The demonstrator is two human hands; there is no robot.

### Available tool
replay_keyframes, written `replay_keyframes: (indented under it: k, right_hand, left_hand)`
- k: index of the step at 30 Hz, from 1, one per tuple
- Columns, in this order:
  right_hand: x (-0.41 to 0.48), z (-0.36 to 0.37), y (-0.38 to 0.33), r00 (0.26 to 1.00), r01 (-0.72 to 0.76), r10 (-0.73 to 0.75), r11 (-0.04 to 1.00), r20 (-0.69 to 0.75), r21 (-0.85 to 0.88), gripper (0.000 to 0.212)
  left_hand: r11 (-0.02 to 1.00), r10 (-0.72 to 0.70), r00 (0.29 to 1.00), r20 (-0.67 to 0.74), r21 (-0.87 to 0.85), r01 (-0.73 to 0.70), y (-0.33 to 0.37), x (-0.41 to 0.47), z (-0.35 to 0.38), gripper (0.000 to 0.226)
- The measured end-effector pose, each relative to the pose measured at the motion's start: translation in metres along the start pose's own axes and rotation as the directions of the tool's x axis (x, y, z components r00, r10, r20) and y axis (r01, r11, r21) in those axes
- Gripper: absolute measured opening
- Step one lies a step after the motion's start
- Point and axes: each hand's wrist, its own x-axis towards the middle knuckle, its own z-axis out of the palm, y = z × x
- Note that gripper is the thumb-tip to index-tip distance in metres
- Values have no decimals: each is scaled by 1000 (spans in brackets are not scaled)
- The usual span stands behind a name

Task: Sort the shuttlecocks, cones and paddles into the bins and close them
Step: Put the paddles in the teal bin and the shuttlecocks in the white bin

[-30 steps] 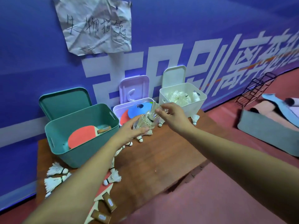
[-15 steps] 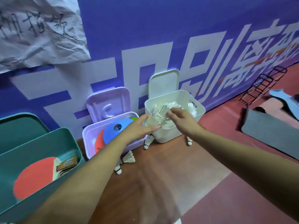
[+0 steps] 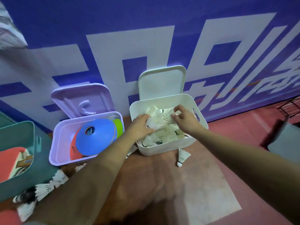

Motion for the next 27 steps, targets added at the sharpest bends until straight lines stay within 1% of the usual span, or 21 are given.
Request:
replay_keyframes:
  k: [2,4,6,8,9,11,13,15,17,20,24,27]
  right_hand:
    - [16,7,13,998,-9,14,997,58,-80,17]
    - [31,15,26,993,-6,25,985,115,-170,21]
    - [39,22,33,990,-5,36,977,138,-213,25]
    - [43,25,37,991,6,22,977,131,-214,31]
    - [43,27,37,993,22,3,977,114,-214,36]
    - [39,27,34,997,51,-37,969,61,-243,48]
    - [31,22,21,992,124,-129,949,-1,-289,53]
    - [21,16,3,960,247,-275,918,-50,-309,51]
    - [9,13,-20,927,345,-371,899,-51,-268,46]
    - [-10,27,-53,896,441,-444,877,27,-193,43]
    - [-30,71,-75,805,589,-562,797,192,-136,37]
    - [-45,108,-81,778,606,-565,790,273,-94,28]
  left_hand:
    - [997,-56,998,1,58,55,-7,7,11,67]
    - [981,-92,995,-33,166,97,-15,12,21,61]
    - [957,-62,995,-82,280,83,-20,13,28,55]
    - [952,-6,995,-104,303,37,-25,14,34,58]
    - [962,6,994,-109,272,24,-27,13,35,63]
    - [988,24,991,-135,153,-3,-31,6,30,75]
    - [998,48,983,-178,50,-40,-33,-7,17,77]
    - [998,47,971,-235,-16,-53,-39,-24,3,62]
    - [997,16,959,-283,-73,-38,-52,-45,-10,42]
    - [994,-28,960,-280,-105,-2,-87,-77,-21,25]
    - [969,-206,949,-240,-182,165,-139,-120,-24,21]
    - [953,-263,944,-201,-205,222,-173,-146,-18,9]
